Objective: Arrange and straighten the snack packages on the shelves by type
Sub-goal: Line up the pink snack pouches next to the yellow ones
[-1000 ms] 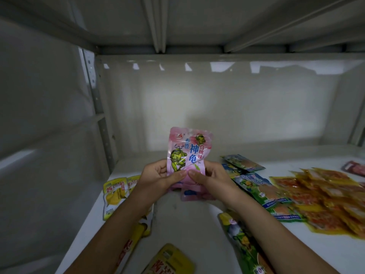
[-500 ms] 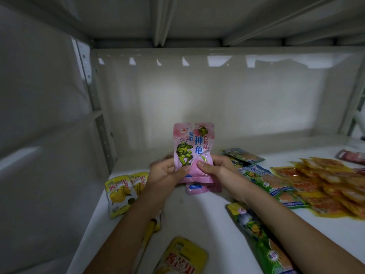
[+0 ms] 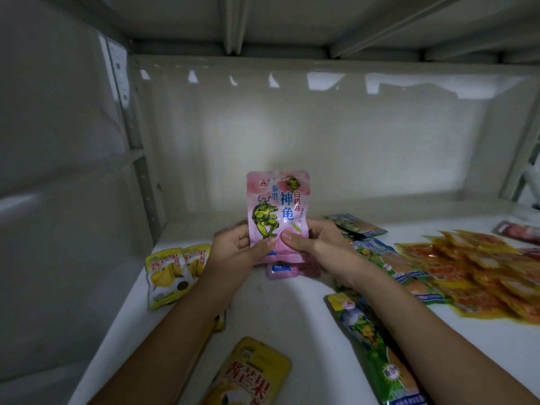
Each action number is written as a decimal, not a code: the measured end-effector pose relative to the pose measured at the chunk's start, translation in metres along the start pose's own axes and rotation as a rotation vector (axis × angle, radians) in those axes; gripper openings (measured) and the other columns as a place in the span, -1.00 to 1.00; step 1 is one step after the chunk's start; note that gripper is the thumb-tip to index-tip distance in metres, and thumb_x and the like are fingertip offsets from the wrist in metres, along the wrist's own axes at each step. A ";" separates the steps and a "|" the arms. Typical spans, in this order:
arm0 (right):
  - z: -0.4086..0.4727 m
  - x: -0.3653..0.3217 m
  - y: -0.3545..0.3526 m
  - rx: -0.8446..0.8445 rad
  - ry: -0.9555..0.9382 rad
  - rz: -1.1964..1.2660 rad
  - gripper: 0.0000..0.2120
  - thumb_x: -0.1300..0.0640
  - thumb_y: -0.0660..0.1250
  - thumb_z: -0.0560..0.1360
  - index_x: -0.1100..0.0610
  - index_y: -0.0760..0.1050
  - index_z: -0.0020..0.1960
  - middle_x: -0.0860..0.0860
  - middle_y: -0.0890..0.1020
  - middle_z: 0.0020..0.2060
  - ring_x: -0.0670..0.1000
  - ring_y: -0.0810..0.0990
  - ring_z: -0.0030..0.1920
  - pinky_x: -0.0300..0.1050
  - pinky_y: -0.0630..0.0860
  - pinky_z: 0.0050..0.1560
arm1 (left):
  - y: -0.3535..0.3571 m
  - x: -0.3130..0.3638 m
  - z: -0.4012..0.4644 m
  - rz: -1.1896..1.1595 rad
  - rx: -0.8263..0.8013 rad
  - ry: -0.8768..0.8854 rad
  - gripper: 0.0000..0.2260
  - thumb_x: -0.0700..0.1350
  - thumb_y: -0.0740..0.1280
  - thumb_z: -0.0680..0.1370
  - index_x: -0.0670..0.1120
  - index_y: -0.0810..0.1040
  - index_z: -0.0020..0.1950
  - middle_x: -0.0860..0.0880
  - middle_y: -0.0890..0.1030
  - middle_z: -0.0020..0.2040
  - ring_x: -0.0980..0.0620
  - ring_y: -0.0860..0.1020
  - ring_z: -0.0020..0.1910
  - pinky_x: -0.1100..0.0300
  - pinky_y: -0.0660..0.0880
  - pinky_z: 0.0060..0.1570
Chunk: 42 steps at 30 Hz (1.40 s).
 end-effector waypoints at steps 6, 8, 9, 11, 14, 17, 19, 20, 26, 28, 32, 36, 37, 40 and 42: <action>-0.002 0.000 0.010 -0.048 0.022 0.055 -0.90 0.22 0.46 0.58 0.21 0.66 0.09 0.09 0.76 -0.14 -0.02 0.74 -0.25 -0.17 0.63 -0.37 | -0.001 0.003 -0.001 0.043 -0.010 -0.005 -0.82 -0.36 0.37 0.60 -0.28 0.66 0.18 -0.24 0.75 0.04 -0.15 0.74 -0.01 0.11 0.68 -0.04; -0.004 0.003 0.016 -0.072 0.047 0.135 -0.86 0.22 0.47 0.58 0.20 0.65 0.13 0.09 0.77 -0.05 0.06 0.78 -0.10 0.09 0.74 -0.20 | -0.007 0.004 -0.001 0.070 0.028 0.000 -0.85 -0.35 0.38 0.60 -0.26 0.68 0.14 -0.23 0.75 0.01 -0.14 0.74 -0.04 0.12 0.67 -0.07; -0.006 0.003 0.019 -0.082 0.050 0.133 -0.85 0.21 0.47 0.58 0.17 0.66 0.14 0.08 0.77 -0.02 0.07 0.78 -0.04 0.18 0.74 -0.10 | -0.009 0.004 -0.001 0.081 0.053 0.000 -0.86 -0.35 0.40 0.59 -0.26 0.68 0.12 -0.22 0.76 0.01 -0.15 0.74 -0.04 0.10 0.68 -0.08; -0.005 0.004 0.018 -0.070 0.030 0.076 -0.88 0.22 0.47 0.59 0.09 0.68 0.10 0.05 0.76 -0.02 0.02 0.77 -0.05 0.20 0.73 -0.05 | -0.012 0.004 -0.001 0.077 0.101 -0.018 -0.85 -0.36 0.42 0.57 -0.26 0.68 0.13 -0.22 0.76 0.02 -0.21 0.73 0.01 0.03 0.70 -0.02; 0.001 0.005 0.012 -0.022 0.012 0.034 -0.92 0.24 0.45 0.60 0.12 0.69 0.06 0.07 0.76 -0.07 0.04 0.75 -0.11 0.38 0.69 -0.04 | -0.010 0.005 -0.001 0.042 0.118 -0.054 -0.80 -0.36 0.44 0.56 -0.25 0.68 0.17 -0.21 0.75 0.06 -0.30 0.70 0.12 -0.12 0.66 0.15; 0.004 0.006 0.010 -0.016 -0.015 -0.005 -0.89 0.18 0.46 0.61 0.15 0.70 0.12 0.19 0.75 0.01 0.29 0.75 0.03 0.48 0.65 0.01 | -0.008 0.006 -0.003 0.003 0.094 -0.083 -0.77 -0.30 0.43 0.58 -0.23 0.67 0.23 -0.21 0.74 0.11 -0.27 0.70 0.14 -0.16 0.62 0.21; 0.005 0.005 0.010 -0.010 -0.041 -0.047 -0.92 0.08 0.47 0.58 0.02 0.73 0.04 0.15 0.76 -0.04 0.31 0.74 0.00 0.47 0.65 0.00 | -0.007 0.006 -0.005 -0.010 0.090 -0.108 -0.77 -0.27 0.43 0.58 -0.21 0.67 0.24 -0.20 0.74 0.12 -0.23 0.71 0.13 -0.15 0.60 0.23; 0.006 0.003 0.010 0.000 -0.068 -0.102 -0.92 0.00 0.47 0.55 -0.05 0.73 -0.02 0.05 0.76 -0.13 0.21 0.74 -0.08 0.45 0.65 0.00 | -0.008 0.005 -0.006 -0.005 0.099 -0.121 -0.78 -0.26 0.44 0.58 -0.19 0.67 0.23 -0.18 0.75 0.11 -0.21 0.72 0.12 -0.16 0.60 0.23; 0.011 0.000 0.007 0.069 -0.229 -0.323 -0.39 -0.35 0.43 0.39 0.25 0.62 -0.07 0.28 0.66 -0.17 0.10 0.61 -0.24 0.42 0.61 -0.13 | -0.015 0.007 -0.005 0.098 0.110 -0.105 -0.82 -0.19 0.45 0.59 -0.19 0.73 0.16 -0.17 0.76 0.07 -0.20 0.73 0.09 -0.25 0.60 0.23; 0.010 0.003 0.004 0.090 -0.189 -0.285 -0.25 -0.48 0.52 0.27 0.24 0.61 -0.11 0.34 0.61 -0.18 0.09 0.55 -0.26 0.45 0.61 -0.18 | -0.015 0.007 -0.005 0.075 0.097 -0.106 -0.83 -0.21 0.44 0.59 -0.23 0.73 0.15 -0.22 0.75 0.08 -0.25 0.72 0.11 -0.26 0.58 0.26; -0.002 0.000 0.015 -0.027 -0.049 -0.060 -0.82 0.02 0.51 0.55 0.15 0.70 -0.05 0.27 0.70 -0.13 0.15 0.73 -0.14 0.43 0.68 -0.11 | -0.009 0.007 -0.006 0.087 0.095 -0.096 -0.85 -0.24 0.39 0.63 -0.20 0.73 0.13 -0.20 0.75 0.07 -0.24 0.72 0.09 -0.24 0.60 0.22; -0.006 -0.002 0.013 -0.043 -0.037 0.087 -0.85 0.18 0.43 0.62 0.20 0.70 0.14 0.19 0.76 0.03 0.30 0.74 0.08 0.42 0.65 0.08 | -0.007 0.006 -0.005 0.163 0.080 -0.081 -0.87 -0.27 0.40 0.62 -0.19 0.73 0.11 -0.16 0.77 0.02 -0.23 0.73 0.04 -0.15 0.65 0.11; -0.006 -0.004 0.013 -0.024 -0.037 0.085 -0.84 0.22 0.45 0.61 0.23 0.69 0.16 0.20 0.76 0.05 0.33 0.73 0.11 0.43 0.64 0.11 | -0.008 0.006 -0.005 0.157 0.087 -0.078 -0.87 -0.29 0.40 0.61 -0.20 0.73 0.09 -0.16 0.77 0.01 -0.24 0.73 0.03 -0.12 0.64 0.09; -0.003 -0.004 0.012 -0.009 -0.024 0.073 -0.84 0.26 0.46 0.58 0.22 0.68 0.16 0.14 0.77 0.02 0.24 0.77 0.02 0.34 0.69 0.00 | -0.002 0.007 -0.003 0.108 0.080 -0.049 -0.85 -0.33 0.36 0.62 -0.20 0.72 0.09 -0.19 0.76 0.04 -0.22 0.73 0.05 -0.09 0.66 0.08; -0.004 -0.012 0.009 0.004 -0.053 0.096 -0.90 0.29 0.46 0.56 0.21 0.69 0.07 0.06 0.79 -0.11 0.05 0.78 -0.16 0.03 0.71 -0.27 | 0.004 0.007 -0.004 0.030 0.073 -0.067 -0.87 -0.30 0.40 0.59 -0.20 0.69 0.11 -0.21 0.75 0.05 -0.17 0.74 0.00 0.01 0.69 0.04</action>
Point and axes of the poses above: each hand's wrist, its own z-axis towards the middle knuckle, its own y-axis out of the palm, x = y × z, the point moved 9 cm from there along z, towards the middle knuckle
